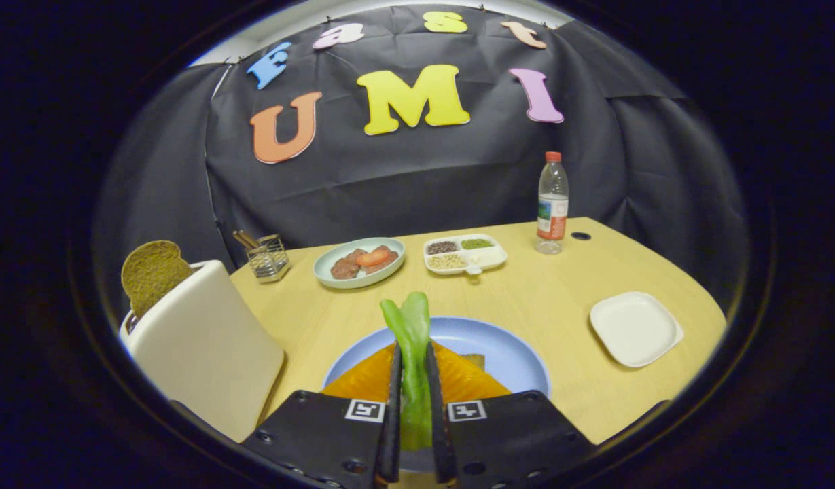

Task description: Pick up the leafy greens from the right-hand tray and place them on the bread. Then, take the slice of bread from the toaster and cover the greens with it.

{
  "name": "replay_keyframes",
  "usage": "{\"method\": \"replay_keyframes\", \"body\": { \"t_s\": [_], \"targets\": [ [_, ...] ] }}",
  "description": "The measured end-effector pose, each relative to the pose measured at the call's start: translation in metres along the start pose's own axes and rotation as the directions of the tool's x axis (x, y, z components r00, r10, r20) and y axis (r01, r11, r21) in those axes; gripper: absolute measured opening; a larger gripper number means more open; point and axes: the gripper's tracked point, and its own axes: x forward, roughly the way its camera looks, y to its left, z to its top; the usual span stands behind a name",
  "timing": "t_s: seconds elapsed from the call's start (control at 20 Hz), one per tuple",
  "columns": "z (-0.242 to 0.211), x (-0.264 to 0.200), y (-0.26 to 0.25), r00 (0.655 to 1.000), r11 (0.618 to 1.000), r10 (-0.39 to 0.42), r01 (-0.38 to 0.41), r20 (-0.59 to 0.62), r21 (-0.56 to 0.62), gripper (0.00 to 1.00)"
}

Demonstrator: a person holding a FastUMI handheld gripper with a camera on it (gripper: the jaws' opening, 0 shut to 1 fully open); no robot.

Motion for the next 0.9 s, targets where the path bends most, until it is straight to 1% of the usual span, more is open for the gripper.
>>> {"method": "replay_keyframes", "body": {
  "t_s": [0.05, 0.15, 0.2, 0.25, 0.3, 0.4, 0.5, 0.65, 0.7, 0.9],
  "targets": [
    [-0.001, 0.0, 0.001, 1.0, 1.0, -0.002, 0.002, -0.001, 0.004, 0.23],
    [-0.001, -0.001, 0.006, 1.0, 1.0, 0.005, -0.005, -0.002, 0.006, 0.24],
    [-0.001, -0.001, 0.008, 1.0, 1.0, 0.014, -0.014, 0.001, 0.008, 0.32],
    [-0.001, -0.002, 0.01, 1.0, 1.0, 0.018, -0.018, 0.004, 0.009, 0.36],
    [-0.001, -0.003, 0.012, 1.0, 1.0, 0.022, -0.022, 0.008, 0.007, 0.45],
    [0.002, -0.007, 0.014, 0.999, 1.0, 0.027, -0.027, 0.026, 0.01, 0.56],
    [0.011, -0.017, 0.015, 0.997, 1.0, 0.019, -0.02, 0.068, 0.006, 0.72],
    [0.029, -0.04, 0.016, 0.988, 1.0, -0.009, 0.011, 0.152, -0.013, 0.95],
    [0.036, -0.05, 0.018, 0.984, 1.0, -0.017, 0.021, 0.178, -0.019, 0.96],
    [0.069, -0.091, 0.051, 0.962, 0.999, 0.008, 0.007, 0.271, -0.051, 0.96]
  ]
}}
